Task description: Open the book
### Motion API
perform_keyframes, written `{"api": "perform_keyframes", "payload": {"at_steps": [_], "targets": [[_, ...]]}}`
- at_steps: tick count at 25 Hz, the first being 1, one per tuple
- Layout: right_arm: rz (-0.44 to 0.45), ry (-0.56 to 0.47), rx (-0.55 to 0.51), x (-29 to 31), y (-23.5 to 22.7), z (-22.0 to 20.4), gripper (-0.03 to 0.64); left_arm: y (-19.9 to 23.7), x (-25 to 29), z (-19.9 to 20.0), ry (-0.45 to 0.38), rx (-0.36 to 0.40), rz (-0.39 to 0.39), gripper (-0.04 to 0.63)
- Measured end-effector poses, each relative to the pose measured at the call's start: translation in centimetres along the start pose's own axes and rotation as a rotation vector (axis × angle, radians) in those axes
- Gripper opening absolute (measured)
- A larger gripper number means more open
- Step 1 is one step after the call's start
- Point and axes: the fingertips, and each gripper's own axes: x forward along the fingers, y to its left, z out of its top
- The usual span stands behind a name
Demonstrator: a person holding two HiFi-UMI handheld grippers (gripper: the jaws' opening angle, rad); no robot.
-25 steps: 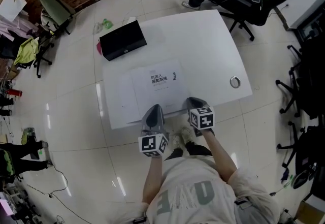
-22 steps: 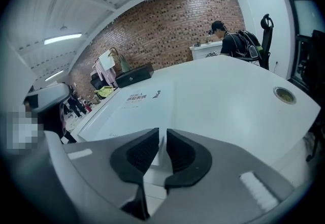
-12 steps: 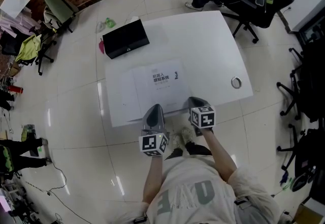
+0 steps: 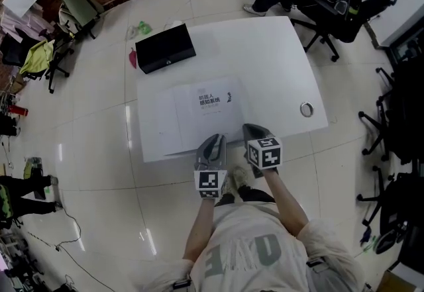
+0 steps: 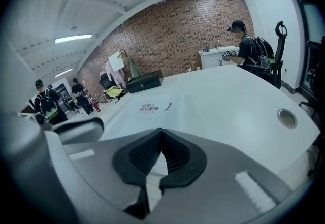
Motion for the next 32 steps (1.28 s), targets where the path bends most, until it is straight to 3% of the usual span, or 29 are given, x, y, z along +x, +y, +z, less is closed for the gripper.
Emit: {"api": "perform_keyframes", "payload": {"at_steps": [6, 13, 22, 30, 32], "targets": [[0.041, -0.021, -0.019, -0.8, 1.6, 2.1, 0.003, -2.2, 1.9, -2.1, 0.074, 0.117, -0.085, 0.122], [0.053, -0.025, -0.022, -0.9, 2.3, 2.9, 0.003, -2.8, 1.7, -1.2, 0.041, 0.126, -0.126, 0.150], [0.091, -0.050, -0.013, -1.1, 3.5, 4.4, 0.003, -3.8, 2.9, -1.0, 0.077, 0.238, -0.139, 0.151], [0.125, -0.068, -0.015, -1.3, 5.1, 5.5, 0.002, -3.0, 3.6, 0.7, 0.027, 0.248, -0.089, 0.141], [0.132, -0.071, -0.015, -1.2, 5.2, 5.5, 0.003, -2.8, 3.6, 0.9, 0.025, 0.278, -0.063, 0.069]]}}
